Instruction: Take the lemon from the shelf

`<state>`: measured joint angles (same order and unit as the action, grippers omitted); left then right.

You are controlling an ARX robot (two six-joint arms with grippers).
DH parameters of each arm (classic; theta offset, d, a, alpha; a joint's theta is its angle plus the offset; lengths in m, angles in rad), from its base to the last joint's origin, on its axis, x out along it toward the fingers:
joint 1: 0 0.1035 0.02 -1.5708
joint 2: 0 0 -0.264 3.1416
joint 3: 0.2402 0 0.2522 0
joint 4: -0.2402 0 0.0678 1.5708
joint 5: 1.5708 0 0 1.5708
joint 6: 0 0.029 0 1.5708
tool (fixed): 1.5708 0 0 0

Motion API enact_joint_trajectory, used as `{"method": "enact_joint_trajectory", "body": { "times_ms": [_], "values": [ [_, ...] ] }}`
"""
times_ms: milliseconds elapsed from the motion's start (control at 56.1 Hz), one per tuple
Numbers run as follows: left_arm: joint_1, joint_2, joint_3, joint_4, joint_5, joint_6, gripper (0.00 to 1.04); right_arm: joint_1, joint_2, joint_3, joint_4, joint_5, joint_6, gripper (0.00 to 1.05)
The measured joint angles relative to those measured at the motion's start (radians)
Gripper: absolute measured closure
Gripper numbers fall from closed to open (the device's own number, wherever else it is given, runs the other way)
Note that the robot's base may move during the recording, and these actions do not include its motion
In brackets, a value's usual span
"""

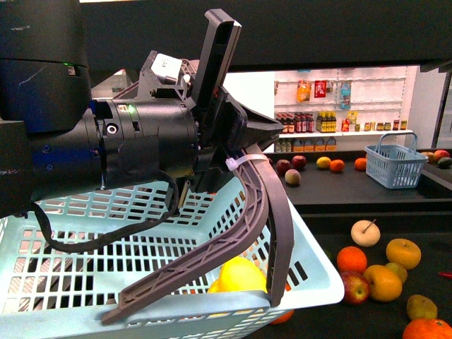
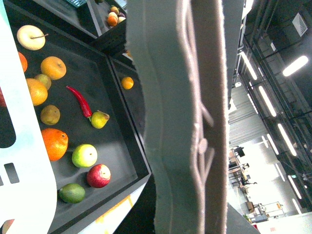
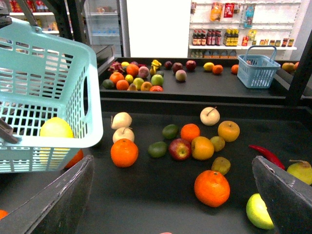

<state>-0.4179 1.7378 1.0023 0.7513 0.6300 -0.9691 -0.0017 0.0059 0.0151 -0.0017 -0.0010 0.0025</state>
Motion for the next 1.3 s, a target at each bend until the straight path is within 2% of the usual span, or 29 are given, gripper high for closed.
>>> {"method": "enact_joint_trajectory", "body": {
  "times_ms": [125, 285, 624, 927, 1088, 1301],
  "values": [
    [-0.005, -0.003, 0.016, -0.077, -0.183, -0.036, 0.97, 0.000, 0.000, 0.000, 0.000, -0.002, 0.000, 0.07],
    [0.052, 0.012, 0.016, 0.053, -0.307, -0.202, 0.97, 0.000, 0.000, 0.000, 0.000, -0.001, 0.000, 0.07],
    [0.334, 0.054, 0.024, 0.367, -0.499, -0.426, 0.97, 0.000, 0.000, 0.000, 0.000, -0.001, 0.000, 0.07],
    [0.570, 0.102, 0.031, 0.497, -0.457, -0.517, 0.98, 0.000, 0.000, 0.000, 0.000, -0.001, 0.000, 0.07],
    [0.639, 0.141, 0.041, 0.580, -0.397, -0.566, 0.98, 0.000, 0.000, 0.000, 0.000, -0.002, 0.000, 0.07],
    [0.686, 0.192, 0.061, 0.634, -0.369, -0.621, 0.98, 0.000, 0.000, 0.000, 0.000, -0.002, 0.000, 0.07]
  ]
}}
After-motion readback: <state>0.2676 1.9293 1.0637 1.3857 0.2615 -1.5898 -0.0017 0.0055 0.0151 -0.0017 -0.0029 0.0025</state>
